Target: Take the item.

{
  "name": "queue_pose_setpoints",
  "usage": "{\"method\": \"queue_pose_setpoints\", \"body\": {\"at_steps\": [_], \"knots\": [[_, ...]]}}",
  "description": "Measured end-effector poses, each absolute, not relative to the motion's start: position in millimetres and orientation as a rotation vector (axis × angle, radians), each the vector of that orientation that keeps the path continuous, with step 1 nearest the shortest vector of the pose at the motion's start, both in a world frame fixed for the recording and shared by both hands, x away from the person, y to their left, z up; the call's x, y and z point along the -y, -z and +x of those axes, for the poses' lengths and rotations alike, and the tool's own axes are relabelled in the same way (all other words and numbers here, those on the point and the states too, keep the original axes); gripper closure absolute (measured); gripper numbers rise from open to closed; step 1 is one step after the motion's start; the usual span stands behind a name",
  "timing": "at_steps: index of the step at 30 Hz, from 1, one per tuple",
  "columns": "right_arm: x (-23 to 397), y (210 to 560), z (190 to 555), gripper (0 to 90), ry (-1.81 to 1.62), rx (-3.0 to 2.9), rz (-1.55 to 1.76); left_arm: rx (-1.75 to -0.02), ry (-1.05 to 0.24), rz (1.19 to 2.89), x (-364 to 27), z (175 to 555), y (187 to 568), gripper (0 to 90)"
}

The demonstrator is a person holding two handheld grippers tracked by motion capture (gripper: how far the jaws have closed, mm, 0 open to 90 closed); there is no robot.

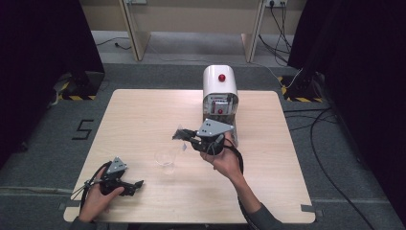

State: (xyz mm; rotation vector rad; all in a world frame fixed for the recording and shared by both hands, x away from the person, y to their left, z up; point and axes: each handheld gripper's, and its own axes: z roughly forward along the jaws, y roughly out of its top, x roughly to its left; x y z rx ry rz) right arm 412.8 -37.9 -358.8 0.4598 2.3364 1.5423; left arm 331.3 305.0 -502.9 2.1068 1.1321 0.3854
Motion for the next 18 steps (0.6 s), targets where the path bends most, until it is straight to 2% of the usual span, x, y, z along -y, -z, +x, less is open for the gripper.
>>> {"method": "queue_pose_setpoints", "body": {"at_steps": [18], "knots": [[18.1, 361.6, 410.9, 83.2, -1.575, -2.366, 0.408, -1.132, -0.386, 2.107, -305.0, 331.3, 502.9, 0.0]]}}
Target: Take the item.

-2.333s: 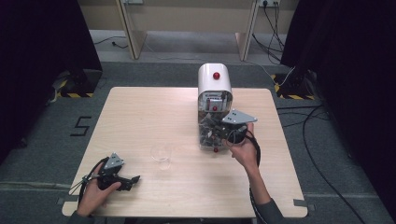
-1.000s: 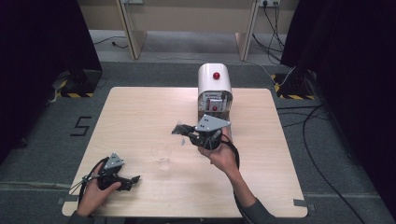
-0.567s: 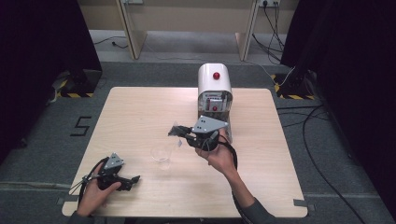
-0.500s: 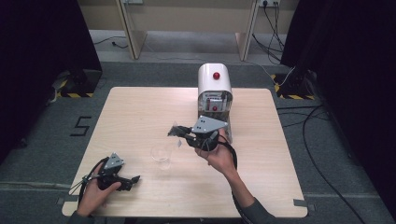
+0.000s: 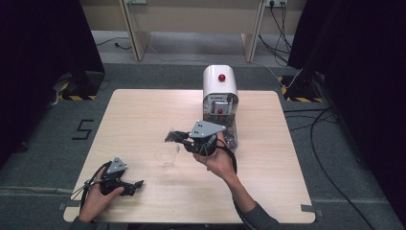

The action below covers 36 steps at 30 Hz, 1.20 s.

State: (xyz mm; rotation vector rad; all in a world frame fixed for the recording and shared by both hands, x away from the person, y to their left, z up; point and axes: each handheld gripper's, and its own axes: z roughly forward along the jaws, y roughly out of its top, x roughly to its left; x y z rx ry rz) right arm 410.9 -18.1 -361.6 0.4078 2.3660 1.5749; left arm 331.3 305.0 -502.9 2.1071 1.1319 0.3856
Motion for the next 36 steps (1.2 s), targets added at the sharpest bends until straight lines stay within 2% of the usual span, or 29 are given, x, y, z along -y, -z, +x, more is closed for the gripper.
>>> {"method": "queue_pose_setpoints", "body": {"at_steps": [16, 36], "knots": [[-4.4, 358.2, 406.1, 83.2, -1.558, -2.404, 0.326, -1.132, -0.386, 2.107, -305.0, 331.3, 502.9, 0.0], [-20.7, 391.6, 402.6, 83.2, -1.447, -2.528, 0.315, -1.132, -0.386, 2.107, -305.0, 331.3, 502.9, 0.0]]}}
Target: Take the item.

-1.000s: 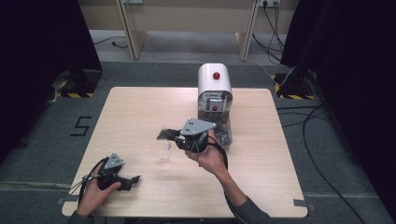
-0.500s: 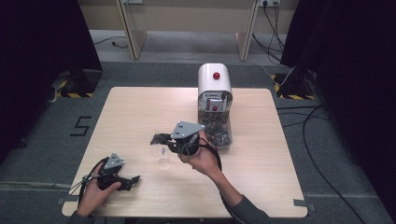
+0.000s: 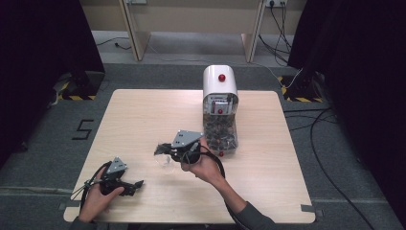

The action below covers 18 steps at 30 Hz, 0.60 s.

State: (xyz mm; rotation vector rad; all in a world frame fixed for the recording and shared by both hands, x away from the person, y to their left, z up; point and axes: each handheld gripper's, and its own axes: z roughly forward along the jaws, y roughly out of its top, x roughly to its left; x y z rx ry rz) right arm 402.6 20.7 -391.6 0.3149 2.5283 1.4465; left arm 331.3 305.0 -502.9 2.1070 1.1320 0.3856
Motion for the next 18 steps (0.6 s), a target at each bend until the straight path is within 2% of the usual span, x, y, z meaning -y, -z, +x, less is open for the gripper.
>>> {"method": "queue_pose_setpoints", "body": {"at_steps": [18], "knots": [[-23.2, 408.5, 402.4, 83.1, -1.364, -2.578, 0.301, -1.132, -0.386, 2.107, -305.0, 331.3, 502.9, 0.0]]}}
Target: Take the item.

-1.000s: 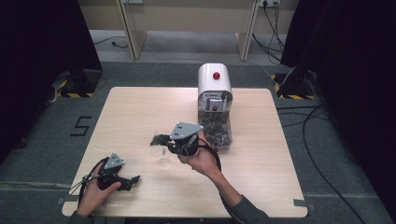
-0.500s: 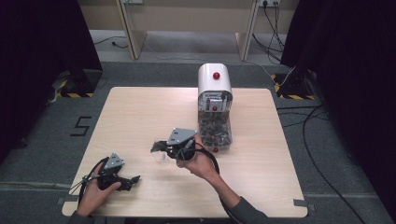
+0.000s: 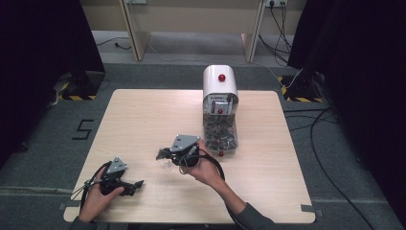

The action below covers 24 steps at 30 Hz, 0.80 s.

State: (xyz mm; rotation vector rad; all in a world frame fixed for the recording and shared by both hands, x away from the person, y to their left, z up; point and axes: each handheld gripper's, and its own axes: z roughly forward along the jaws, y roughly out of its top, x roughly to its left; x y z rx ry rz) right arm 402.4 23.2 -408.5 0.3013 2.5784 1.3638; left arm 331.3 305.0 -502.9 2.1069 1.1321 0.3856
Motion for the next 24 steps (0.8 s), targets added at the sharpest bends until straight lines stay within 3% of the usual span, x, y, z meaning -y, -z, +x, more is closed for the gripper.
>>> {"method": "queue_pose_setpoints", "body": {"at_steps": [11, 24], "knots": [[-22.3, 413.0, 403.5, 82.3, -1.350, -2.600, 0.308, -1.132, -0.386, 2.107, -305.0, 331.3, 502.9, 0.0], [-19.9, 407.6, 403.8, 69.2, -1.403, -2.560, 0.352, -1.132, -0.386, 2.107, -305.0, 331.3, 502.9, 0.0]]}}
